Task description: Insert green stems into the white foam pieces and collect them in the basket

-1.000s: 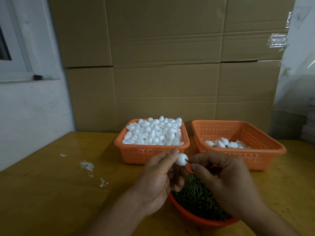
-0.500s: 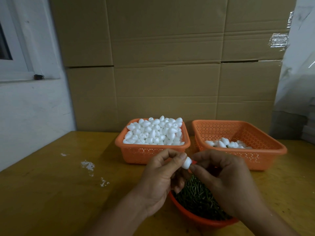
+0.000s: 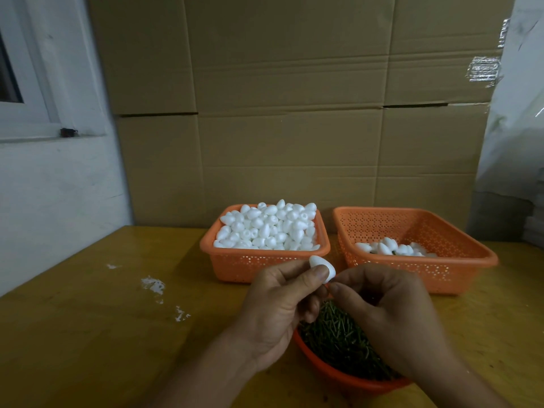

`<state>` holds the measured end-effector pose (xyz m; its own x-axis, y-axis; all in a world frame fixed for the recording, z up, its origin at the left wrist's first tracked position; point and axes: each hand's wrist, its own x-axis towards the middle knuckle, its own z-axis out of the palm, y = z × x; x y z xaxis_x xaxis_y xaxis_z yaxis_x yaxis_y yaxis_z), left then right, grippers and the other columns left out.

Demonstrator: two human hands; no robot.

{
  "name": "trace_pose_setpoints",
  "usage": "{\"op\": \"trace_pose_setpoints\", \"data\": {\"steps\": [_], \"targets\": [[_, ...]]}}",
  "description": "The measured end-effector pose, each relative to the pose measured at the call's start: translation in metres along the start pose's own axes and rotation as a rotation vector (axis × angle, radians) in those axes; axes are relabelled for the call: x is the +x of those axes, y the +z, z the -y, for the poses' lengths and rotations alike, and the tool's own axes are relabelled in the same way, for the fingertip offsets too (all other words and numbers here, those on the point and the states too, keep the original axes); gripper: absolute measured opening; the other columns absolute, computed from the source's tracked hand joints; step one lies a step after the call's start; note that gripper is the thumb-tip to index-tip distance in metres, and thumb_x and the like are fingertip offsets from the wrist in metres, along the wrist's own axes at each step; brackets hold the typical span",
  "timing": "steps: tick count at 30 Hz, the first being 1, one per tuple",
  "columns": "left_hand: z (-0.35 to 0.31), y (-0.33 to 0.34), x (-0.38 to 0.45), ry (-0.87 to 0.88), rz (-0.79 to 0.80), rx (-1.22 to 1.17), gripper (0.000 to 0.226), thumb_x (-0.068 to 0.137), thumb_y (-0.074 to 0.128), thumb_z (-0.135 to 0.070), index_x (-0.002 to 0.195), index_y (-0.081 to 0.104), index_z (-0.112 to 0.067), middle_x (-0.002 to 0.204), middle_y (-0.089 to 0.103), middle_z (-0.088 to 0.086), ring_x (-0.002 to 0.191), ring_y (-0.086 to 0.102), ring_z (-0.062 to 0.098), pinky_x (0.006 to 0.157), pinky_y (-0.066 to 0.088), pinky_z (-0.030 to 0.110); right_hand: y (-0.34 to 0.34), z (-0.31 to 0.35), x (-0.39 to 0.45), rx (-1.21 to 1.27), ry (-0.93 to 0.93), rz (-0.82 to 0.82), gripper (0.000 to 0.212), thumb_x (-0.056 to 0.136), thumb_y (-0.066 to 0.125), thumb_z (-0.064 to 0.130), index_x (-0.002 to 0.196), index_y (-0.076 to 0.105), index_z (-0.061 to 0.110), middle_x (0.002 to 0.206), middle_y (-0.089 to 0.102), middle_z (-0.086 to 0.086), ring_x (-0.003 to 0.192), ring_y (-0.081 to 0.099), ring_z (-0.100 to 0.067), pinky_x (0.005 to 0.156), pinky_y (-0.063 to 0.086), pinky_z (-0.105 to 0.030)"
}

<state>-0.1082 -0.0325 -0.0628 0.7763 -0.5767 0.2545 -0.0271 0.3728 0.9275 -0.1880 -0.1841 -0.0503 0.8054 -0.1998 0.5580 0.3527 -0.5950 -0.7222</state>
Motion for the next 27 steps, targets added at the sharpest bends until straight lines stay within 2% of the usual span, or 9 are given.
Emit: {"op": "trace_pose_setpoints", "data": {"steps": [4,7,10,13,18,21,27], "targets": [[0.0001,-0.0007,0.0001,0.004,-0.001,0.01,0.017,0.08,0.074,-0.026,0.09,0.079,-0.014,0.07,0.062,0.002,0.058,0.051,0.009,0.051,0.04,0.02,0.0014,0.0028,-0.0009,0.015,-0.014,0.007,0.018,0.084,0.077,0.019,0.077,0.075,0.036,0.064,0.071,0.011,0.047,0.059,-0.003,0.043,0.039,-0.011],[0.0011,-0.0003,0.0002,0.048,-0.013,0.091,0.013,0.085,0.076,-0.029,0.087,0.078,-0.016,0.068,0.059,0.001,0.056,0.048,0.01,0.05,0.038,0.02,0.0028,0.0041,-0.0018,-0.016,-0.022,0.003,0.02,0.084,0.075,0.023,0.083,0.073,0.043,0.065,0.072,0.014,0.049,0.061,-0.006,0.043,0.047,-0.02],[0.0023,0.0005,0.0,0.102,-0.023,0.172,0.014,0.086,0.07,-0.032,0.085,0.076,-0.02,0.067,0.058,0.0,0.057,0.047,0.012,0.05,0.038,0.021,0.0034,0.0037,-0.002,-0.032,-0.017,-0.012,0.022,0.085,0.075,0.022,0.083,0.072,0.044,0.067,0.072,0.015,0.054,0.065,-0.007,0.052,0.055,-0.029],[0.0029,0.0005,-0.0007,0.162,-0.021,0.272,0.016,0.09,0.065,-0.034,0.087,0.074,-0.021,0.068,0.056,0.002,0.057,0.047,0.012,0.051,0.039,0.022,0.0043,0.0048,-0.0032,-0.011,-0.022,-0.002,0.023,0.086,0.074,0.021,0.083,0.072,0.044,0.065,0.072,0.016,0.052,0.064,-0.005,0.048,0.049,-0.017],[0.0029,0.0017,-0.0034,0.273,-0.006,0.434,0.017,0.096,0.058,-0.037,0.085,0.067,-0.029,0.066,0.055,-0.008,0.06,0.05,0.006,0.054,0.041,0.019,0.0064,0.0072,-0.004,0.027,-0.023,0.001,0.023,0.085,0.076,0.017,0.082,0.073,0.04,0.062,0.07,0.015,0.05,0.062,-0.001,0.045,0.041,-0.009],[0.0024,0.0028,-0.0044,0.315,-0.002,0.484,0.016,0.097,0.057,-0.039,0.087,0.066,-0.029,0.068,0.058,-0.015,0.064,0.052,-0.002,0.059,0.042,0.016,0.008,0.006,-0.0038,0.053,-0.021,-0.023,0.023,0.085,0.076,0.016,0.079,0.074,0.038,0.061,0.07,0.012,0.048,0.06,-0.002,0.044,0.039,-0.009],[0.0033,0.0031,-0.0043,0.346,-0.011,0.466,0.014,0.097,0.059,-0.036,0.09,0.067,-0.027,0.068,0.059,-0.016,0.065,0.054,-0.003,0.059,0.043,0.015,0.0101,0.0051,-0.004,0.092,-0.024,-0.024,0.023,0.086,0.076,0.014,0.08,0.075,0.036,0.067,0.073,0.01,0.056,0.066,-0.005,0.049,0.046,-0.012]]}}
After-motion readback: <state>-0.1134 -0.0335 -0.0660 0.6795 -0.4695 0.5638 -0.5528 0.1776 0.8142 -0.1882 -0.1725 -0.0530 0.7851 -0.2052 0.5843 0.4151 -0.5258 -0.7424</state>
